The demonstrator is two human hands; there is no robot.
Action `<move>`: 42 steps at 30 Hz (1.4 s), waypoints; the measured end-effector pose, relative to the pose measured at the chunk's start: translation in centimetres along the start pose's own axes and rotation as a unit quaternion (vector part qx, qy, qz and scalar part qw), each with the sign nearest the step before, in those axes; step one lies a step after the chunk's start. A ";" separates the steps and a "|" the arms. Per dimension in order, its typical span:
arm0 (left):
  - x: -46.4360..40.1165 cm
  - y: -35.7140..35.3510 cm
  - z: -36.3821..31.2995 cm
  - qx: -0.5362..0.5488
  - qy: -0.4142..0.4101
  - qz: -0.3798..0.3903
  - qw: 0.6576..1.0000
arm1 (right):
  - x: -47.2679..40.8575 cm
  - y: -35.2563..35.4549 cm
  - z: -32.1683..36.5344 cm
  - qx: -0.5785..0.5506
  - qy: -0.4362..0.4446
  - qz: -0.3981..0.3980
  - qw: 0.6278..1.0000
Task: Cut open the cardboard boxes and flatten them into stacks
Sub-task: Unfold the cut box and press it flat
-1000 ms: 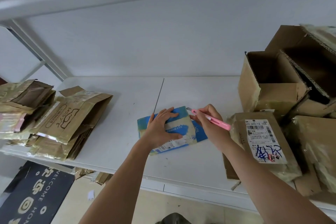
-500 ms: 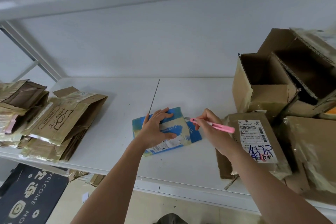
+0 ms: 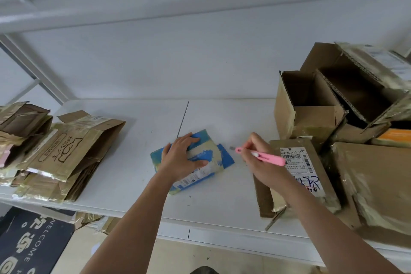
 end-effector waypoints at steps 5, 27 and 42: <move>-0.2 0.9 -0.6 -0.054 0.084 -0.018 0.995 | 1.3 4.6 -0.8 0.482 -0.014 -0.008 0.876; 2.9 2.6 1.8 0.259 0.242 0.119 0.928 | -4.6 -8.3 2.5 0.088 -0.088 0.108 0.986; 4.9 1.2 5.6 0.354 0.281 0.011 0.892 | -7.2 -13.4 5.0 0.341 -0.069 0.105 0.932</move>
Point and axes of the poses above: each hand's wrist, its own x-axis away from the middle knuckle, its own y-axis out of the back of the hand, z = x × y, the point moved 3 cm from there along -x, towards the middle knuckle, and after that the axes turned 9 degrees about z, right-handed, at the moved point
